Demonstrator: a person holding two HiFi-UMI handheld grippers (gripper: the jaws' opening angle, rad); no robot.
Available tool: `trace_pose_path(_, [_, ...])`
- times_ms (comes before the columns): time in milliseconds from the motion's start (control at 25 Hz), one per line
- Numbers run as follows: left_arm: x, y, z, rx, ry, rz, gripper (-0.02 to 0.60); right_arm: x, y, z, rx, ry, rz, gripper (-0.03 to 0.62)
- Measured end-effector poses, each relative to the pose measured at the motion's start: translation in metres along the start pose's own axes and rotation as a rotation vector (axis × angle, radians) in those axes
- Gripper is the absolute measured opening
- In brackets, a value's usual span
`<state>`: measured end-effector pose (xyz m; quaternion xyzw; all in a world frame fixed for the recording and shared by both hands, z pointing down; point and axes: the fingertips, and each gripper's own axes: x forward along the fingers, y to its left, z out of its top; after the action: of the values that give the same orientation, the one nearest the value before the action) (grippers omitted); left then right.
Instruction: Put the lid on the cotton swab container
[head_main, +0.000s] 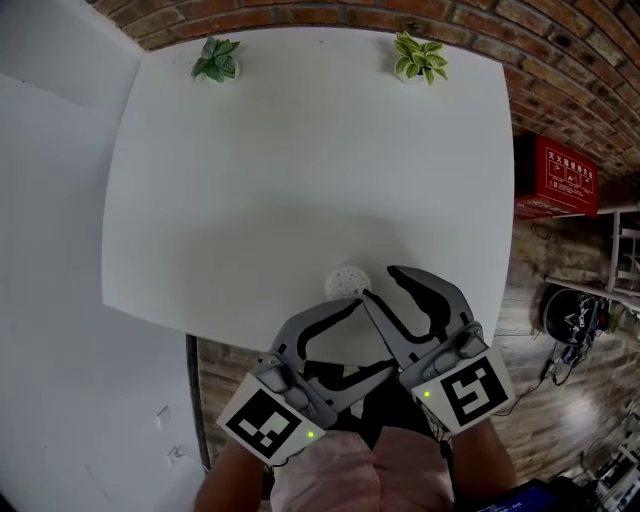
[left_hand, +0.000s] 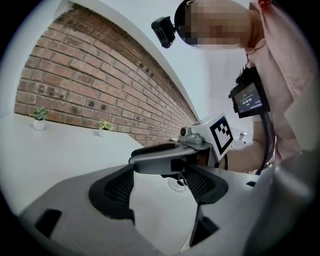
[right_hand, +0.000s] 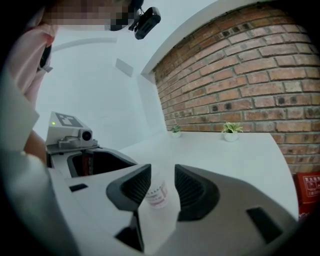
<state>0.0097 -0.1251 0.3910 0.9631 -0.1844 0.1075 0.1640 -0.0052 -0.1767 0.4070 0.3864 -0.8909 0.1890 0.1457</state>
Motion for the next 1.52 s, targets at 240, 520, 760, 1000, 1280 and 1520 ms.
trace_pose_path(240, [0.004,-0.002,-0.01,-0.001,0.026,-0.001,0.339,0.0,-0.001,-0.012,0.019,0.016,-0.005,0.136])
trace_pose_path(520, [0.001,-0.003,-0.001,0.018,0.009,-0.002,0.337,-0.005,-0.01,0.002,0.029,-0.078,0.001,0.144])
trace_pose_path(760, [-0.03,0.018,0.039,-0.005,-0.068,0.204,0.253,-0.029,-0.016,0.051,-0.024,-0.187,-0.061,0.137])
trace_pose_path(1000, [-0.089,0.044,0.125,0.097,-0.274,0.591,0.002,-0.07,-0.009,0.122,-0.099,-0.319,-0.159,0.059])
trace_pose_path(1280, [-0.117,0.032,0.198,0.21,-0.417,0.711,-0.002,-0.094,0.006,0.168,-0.165,-0.401,-0.226,0.005])
trace_pose_path(1520, [-0.122,0.027,0.214,0.235,-0.454,0.728,-0.002,-0.101,0.015,0.182,-0.216,-0.426,-0.249,0.005])
